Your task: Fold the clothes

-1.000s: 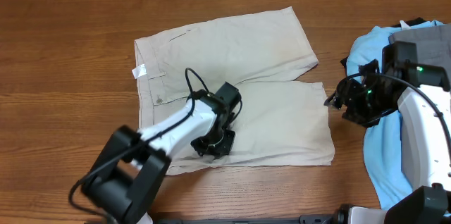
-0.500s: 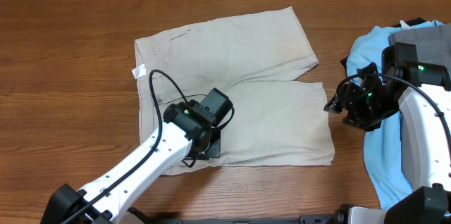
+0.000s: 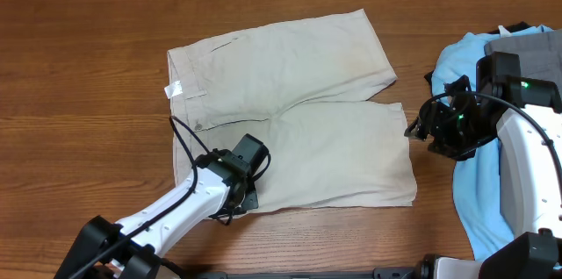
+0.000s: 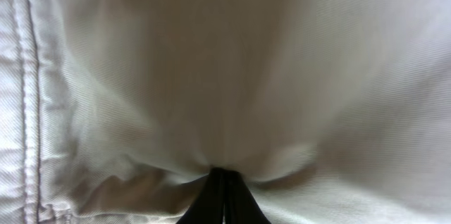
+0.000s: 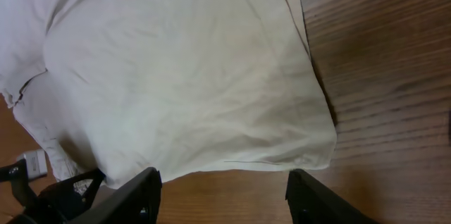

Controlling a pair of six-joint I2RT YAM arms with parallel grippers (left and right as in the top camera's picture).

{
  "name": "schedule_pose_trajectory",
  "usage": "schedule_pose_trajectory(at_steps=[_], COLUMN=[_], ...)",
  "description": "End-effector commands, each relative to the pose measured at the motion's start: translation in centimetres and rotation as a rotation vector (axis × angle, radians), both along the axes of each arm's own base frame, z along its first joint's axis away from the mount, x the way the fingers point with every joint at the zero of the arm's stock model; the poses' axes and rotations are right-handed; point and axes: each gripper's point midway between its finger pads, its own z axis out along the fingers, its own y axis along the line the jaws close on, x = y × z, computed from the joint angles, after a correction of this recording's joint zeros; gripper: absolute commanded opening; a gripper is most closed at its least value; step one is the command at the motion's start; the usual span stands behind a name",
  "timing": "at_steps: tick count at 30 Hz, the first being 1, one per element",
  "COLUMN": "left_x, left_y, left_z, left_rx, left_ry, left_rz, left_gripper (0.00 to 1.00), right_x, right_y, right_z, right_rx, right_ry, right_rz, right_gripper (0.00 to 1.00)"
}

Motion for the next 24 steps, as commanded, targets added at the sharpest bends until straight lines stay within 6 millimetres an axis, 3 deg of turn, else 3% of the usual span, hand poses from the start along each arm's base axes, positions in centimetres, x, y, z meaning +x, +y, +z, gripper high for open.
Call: schedule_pose_trajectory(at_steps=[1, 3, 5, 8, 12, 14, 17, 21, 24], left_x=[-1.2, 0.4, 2.8, 6.9, 11.5, 13.1, 14.5, 15.8, 16.7], left_y=[0.1, -0.7, -1.5, -2.3, -2.0, -1.0, 1.2, 4.4, 5.5], left_z=[-0.3, 1.4, 4.4, 10.4, 17.6, 19.5, 20.0, 18.6, 17.1], left_rx=[-0.012, -0.024, -0.028, -0.015, -0.013, -0.031, -0.063, -0.099, -0.134], left_ry=[0.058, 0.013, -0.067, -0.227, -0.409, -0.457, -0.464, -0.405, -0.357], left_rz=[-0.014, -0.058, -0.085, -0.087, -0.021, 0.034, 0.129, 0.186, 0.179], left_gripper=[0.04, 0.04, 0.04, 0.03, 0.06, 0.04, 0.04, 0.06, 0.07], right_x=[1.2, 2.2, 3.6, 5.7, 9.2, 10.8, 13.4, 16.8, 18.9], right_y=[-0.2, 0.2, 0.8, 1.2, 2.2, 2.5, 3.8, 5.1, 5.5], right_z=[0.8, 1.2, 1.8, 2.5, 3.3, 3.1, 2.0, -0.9, -3.7], right_rx=[-0.006, 0.021, 0.061, 0.071, 0.037, -0.001, -0.043, -0.098, -0.110], right_ry=[-0.062, -0.109, -0.175, -0.265, -0.400, -0.438, -0.484, -0.526, -0.532], right_rz=[0.003, 0.006, 0.014, 0.014, 0.042, 0.028, 0.043, 0.072, 0.076], right_gripper=[0.57, 0.53, 0.50, 0.41, 0.24, 0.18, 0.17, 0.17, 0.17])
